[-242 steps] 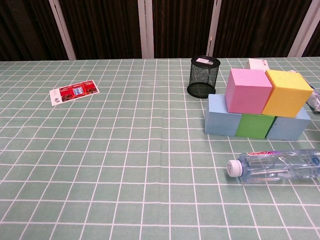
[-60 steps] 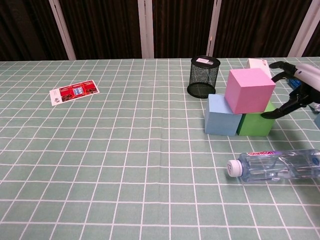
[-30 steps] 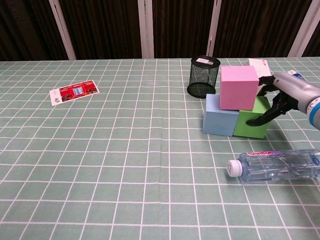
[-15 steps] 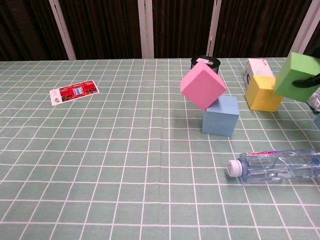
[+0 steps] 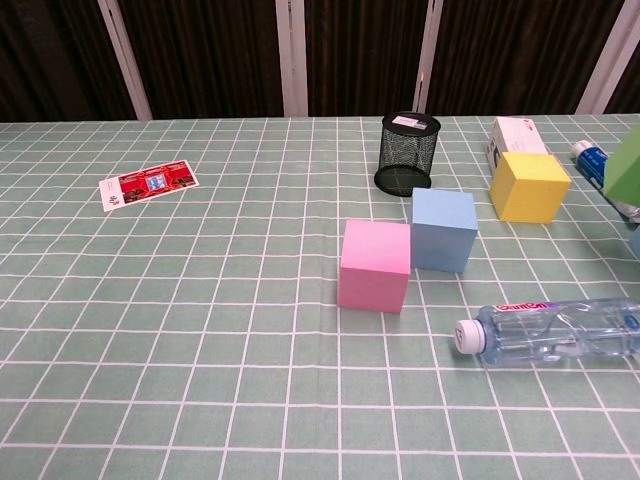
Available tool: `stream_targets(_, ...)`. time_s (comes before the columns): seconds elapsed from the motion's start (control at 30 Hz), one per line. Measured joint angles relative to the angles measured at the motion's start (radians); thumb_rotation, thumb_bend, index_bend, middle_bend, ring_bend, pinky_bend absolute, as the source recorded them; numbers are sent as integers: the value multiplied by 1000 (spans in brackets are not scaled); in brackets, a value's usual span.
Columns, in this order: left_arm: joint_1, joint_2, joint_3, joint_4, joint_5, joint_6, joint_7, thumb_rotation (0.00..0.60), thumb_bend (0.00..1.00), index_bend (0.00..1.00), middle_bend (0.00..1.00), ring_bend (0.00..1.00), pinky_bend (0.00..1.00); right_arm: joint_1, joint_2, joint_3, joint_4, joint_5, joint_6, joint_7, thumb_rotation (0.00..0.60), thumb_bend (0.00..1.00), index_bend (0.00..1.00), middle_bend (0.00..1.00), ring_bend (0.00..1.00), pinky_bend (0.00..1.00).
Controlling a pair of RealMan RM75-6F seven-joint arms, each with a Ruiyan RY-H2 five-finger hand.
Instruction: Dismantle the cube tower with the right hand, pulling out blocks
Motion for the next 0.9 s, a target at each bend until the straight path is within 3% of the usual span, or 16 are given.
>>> stream_targets(0.4,-2,4,1,2,0,-4,-8,600,183,140,0,0,0,-114,77,-113,-127,-161,85,85,600,304,386,757,840,392)
stream_targets(0.77,0,2,-1,0,-5,-1,-6,600,183,141,0,0,0,-45,-10,-116,-75,-174,33,2,600,305,386,751,823,392)
stream_targets(0.83,-2,3,-1,0,-6,-4,-5,600,183,141,0,0,0,-35,-22,-113,-74,-173,30,-13,600,305,382,705,767,369)
stream_targets(0.9,-3,3,0,-1,-5,-6,-3,600,183,141,0,0,0,-24,-32,-108,-73,-169,25,-32,600,305,328,539,635,276)
